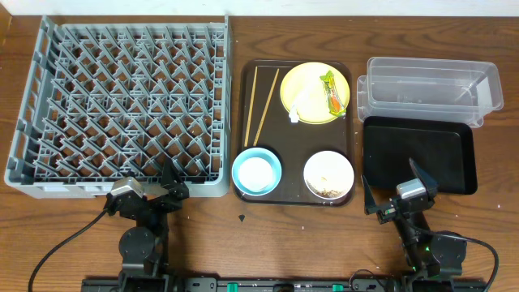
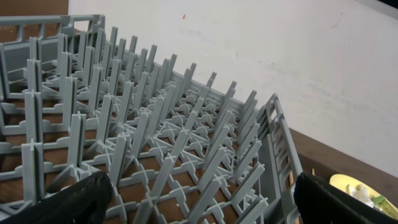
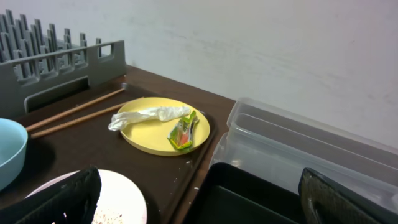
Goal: Sort waste into correct bins and load items into the dishwasher
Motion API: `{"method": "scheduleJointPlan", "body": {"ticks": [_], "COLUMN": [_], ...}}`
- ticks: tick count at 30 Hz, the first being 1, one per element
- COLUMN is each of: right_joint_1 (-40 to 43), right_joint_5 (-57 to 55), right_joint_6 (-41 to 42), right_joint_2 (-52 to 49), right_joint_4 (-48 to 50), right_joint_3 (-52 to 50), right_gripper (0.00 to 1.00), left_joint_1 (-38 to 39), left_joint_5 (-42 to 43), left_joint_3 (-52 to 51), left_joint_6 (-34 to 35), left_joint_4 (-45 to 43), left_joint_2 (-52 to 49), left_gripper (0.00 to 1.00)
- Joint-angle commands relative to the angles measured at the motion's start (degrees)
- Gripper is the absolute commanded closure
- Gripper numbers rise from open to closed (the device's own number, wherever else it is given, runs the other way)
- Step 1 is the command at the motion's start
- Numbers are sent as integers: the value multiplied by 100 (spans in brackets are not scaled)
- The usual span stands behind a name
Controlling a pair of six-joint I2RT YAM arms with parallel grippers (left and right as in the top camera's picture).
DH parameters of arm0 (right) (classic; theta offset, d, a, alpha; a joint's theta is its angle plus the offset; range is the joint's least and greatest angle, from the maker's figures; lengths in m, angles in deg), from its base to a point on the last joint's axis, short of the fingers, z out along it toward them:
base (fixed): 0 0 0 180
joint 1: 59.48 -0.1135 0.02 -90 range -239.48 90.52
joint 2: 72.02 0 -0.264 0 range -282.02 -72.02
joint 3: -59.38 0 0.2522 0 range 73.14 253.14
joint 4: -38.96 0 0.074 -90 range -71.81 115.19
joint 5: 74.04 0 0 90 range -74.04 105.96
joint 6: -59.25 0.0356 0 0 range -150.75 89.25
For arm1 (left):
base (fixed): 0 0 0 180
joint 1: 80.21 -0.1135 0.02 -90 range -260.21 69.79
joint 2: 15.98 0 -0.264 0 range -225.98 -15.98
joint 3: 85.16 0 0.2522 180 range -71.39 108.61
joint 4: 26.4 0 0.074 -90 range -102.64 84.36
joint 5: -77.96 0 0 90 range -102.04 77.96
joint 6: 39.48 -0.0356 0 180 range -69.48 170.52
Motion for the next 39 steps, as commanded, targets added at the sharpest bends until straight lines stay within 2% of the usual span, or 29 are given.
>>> {"method": "scheduleJointPlan", "body": {"ticks": [1, 9, 13, 16, 20, 23, 26, 32, 34, 39], "right_joint_1": [90, 90, 90, 90, 90, 90, 90, 90, 90, 90], "right_joint_5": [-17, -17, 356, 479, 481, 527, 525, 927, 927, 1047], "right_joint_6": [87, 83, 107, 627, 1290, 1390, 1384, 1388, 1390, 1392], "right_joint_2": [26, 26, 26, 26, -81, -468, -1196, -3377, -4201, -6054], "right_joint_4": [-9, 20, 841, 1384, 1193, 610, -144, -1847, -2699, -4441], "right_joint_3": [-20, -20, -20, 35, 511, 1150, 1993, 4192, 5047, 6990], "right_gripper": [1, 1, 1, 1, 1, 1, 1, 1, 1, 1], "left_joint_1": [-28, -28, -28, -28, -28, -28, -28, -28, -28, -28], "left_joint_5": [-48, 267, 905, 1508, 1626, 1628, 1624, 1650, 1650, 1904], "left_joint_3": [-101, -101, -98, 33, 629, 1379, 2428, 4819, 5611, 6826], "left_joint_6": [-52, -48, -52, -92, -407, -605, -922, -957, -944, -940], "left_joint_4": [229, 81, -509, -960, -745, -98, 920, 3272, 4063, 5202], "left_joint_2": [46, 46, 46, 44, -149, -599, -1410, -3410, -4017, -4981], "left_gripper": [5, 5, 5, 5, 5, 5, 5, 5, 5, 5]}}
